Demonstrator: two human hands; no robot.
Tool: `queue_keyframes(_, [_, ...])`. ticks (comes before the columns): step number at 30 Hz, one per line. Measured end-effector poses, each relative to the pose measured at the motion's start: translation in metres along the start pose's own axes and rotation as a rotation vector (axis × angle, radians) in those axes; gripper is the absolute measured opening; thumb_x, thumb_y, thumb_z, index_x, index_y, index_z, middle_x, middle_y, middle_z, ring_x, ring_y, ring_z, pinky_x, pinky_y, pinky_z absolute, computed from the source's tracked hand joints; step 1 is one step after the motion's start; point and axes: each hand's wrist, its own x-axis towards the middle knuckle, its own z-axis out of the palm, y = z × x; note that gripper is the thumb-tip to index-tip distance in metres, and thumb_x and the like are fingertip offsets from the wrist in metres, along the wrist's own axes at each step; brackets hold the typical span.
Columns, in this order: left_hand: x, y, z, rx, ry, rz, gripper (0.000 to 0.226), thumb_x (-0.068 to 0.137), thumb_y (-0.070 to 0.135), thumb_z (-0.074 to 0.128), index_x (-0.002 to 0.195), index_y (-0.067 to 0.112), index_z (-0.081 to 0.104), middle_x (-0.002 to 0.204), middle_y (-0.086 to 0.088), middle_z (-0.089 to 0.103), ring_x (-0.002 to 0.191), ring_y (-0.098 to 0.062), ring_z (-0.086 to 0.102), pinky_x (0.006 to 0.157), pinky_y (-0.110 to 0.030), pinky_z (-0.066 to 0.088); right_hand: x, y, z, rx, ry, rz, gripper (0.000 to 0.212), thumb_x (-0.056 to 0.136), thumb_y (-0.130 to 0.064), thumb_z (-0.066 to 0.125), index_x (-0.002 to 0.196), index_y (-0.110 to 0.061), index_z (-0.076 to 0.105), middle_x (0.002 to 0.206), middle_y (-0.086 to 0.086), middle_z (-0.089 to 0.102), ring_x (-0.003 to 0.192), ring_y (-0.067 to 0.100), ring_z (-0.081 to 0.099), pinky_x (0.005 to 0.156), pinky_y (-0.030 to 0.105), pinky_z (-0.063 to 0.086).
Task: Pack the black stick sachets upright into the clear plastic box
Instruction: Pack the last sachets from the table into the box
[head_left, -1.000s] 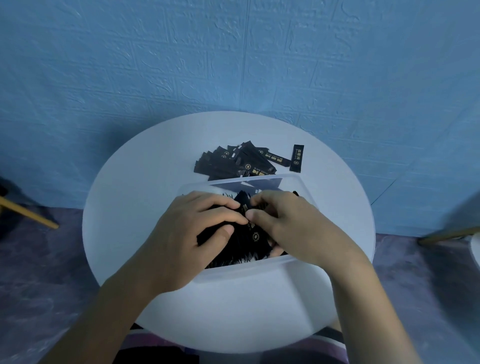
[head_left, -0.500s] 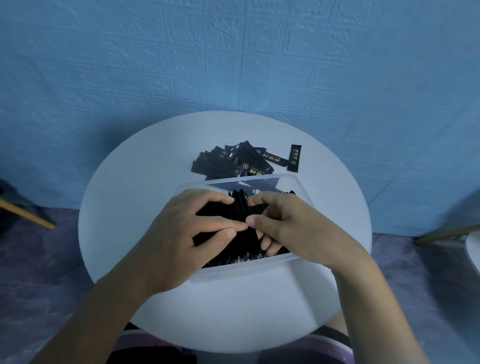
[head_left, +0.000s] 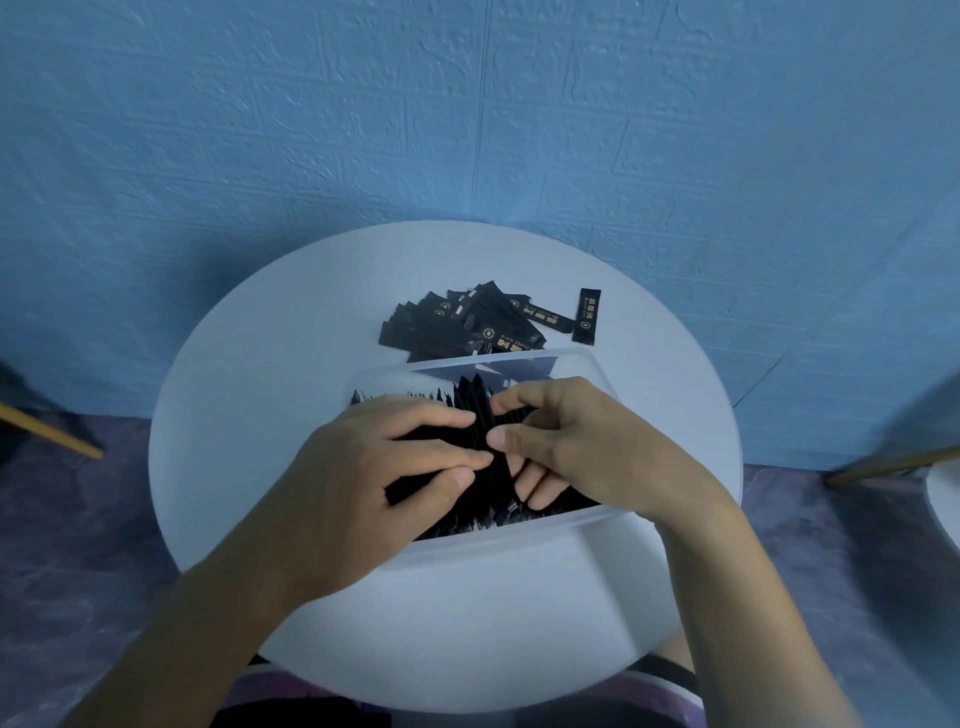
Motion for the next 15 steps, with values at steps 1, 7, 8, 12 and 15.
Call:
queue_keyframes(1, [0.001, 0.000, 0.000, -0.003, 0.000, -0.006, 0.027, 0.096, 0.042, 0.053, 0.108, 0.039, 0.078, 0.125, 0.023, 0.065, 0.118, 0.002, 0.057, 0.099, -0.025, 0.046, 0.000, 0.001, 0.000, 0.001, -0.006, 0.001, 0.029, 0.099, -0.017, 0.063, 0.127, -0.010, 0.059, 0.070, 0.005, 0.062, 0.060, 0.017, 0.067, 0.058, 0.028, 0.058])
queue_keyframes(7, [0.006, 0.003, -0.002, -0.030, -0.060, -0.032, 0.034, 0.096, 0.051, 0.050, 0.123, 0.045, 0.069, 0.136, 0.024, 0.056, 0.126, -0.002, 0.050, 0.105, -0.027, 0.039, 0.001, 0.003, -0.003, -0.024, -0.038, -0.022, 0.018, 0.103, -0.015, 0.055, 0.117, -0.009, 0.063, 0.071, 0.006, 0.065, 0.061, 0.016, 0.068, 0.060, 0.026, 0.057])
queue_keyframes(8, [0.007, 0.004, -0.001, -0.004, -0.092, -0.026, 0.038, 0.096, 0.056, 0.047, 0.128, 0.047, 0.066, 0.140, 0.024, 0.052, 0.129, -0.003, 0.047, 0.107, -0.030, 0.038, 0.002, 0.003, -0.004, -0.027, -0.046, -0.025, 0.016, 0.103, -0.013, 0.054, 0.115, -0.008, 0.064, 0.072, 0.007, 0.065, 0.061, 0.015, 0.068, 0.060, 0.025, 0.057])
queue_keyframes(12, [0.007, 0.002, 0.002, 0.081, -0.156, -0.030, 0.045, 0.096, 0.067, 0.038, 0.133, 0.051, 0.060, 0.149, 0.025, 0.045, 0.129, -0.008, 0.045, 0.104, -0.038, 0.038, 0.004, 0.003, -0.009, -0.005, -0.070, -0.050, 0.021, 0.106, -0.014, 0.047, 0.105, -0.004, 0.065, 0.074, 0.009, 0.067, 0.063, 0.016, 0.068, 0.061, 0.026, 0.058])
queue_keyframes(15, [0.006, 0.003, 0.002, 0.083, -0.147, -0.036, 0.040, 0.096, 0.064, 0.040, 0.127, 0.050, 0.062, 0.151, 0.026, 0.043, 0.128, -0.008, 0.045, 0.102, -0.034, 0.035, 0.008, 0.003, -0.014, 0.002, -0.081, -0.057, 0.025, 0.107, -0.016, 0.047, 0.112, 0.000, 0.066, 0.077, 0.011, 0.071, 0.065, 0.018, 0.070, 0.061, 0.026, 0.058])
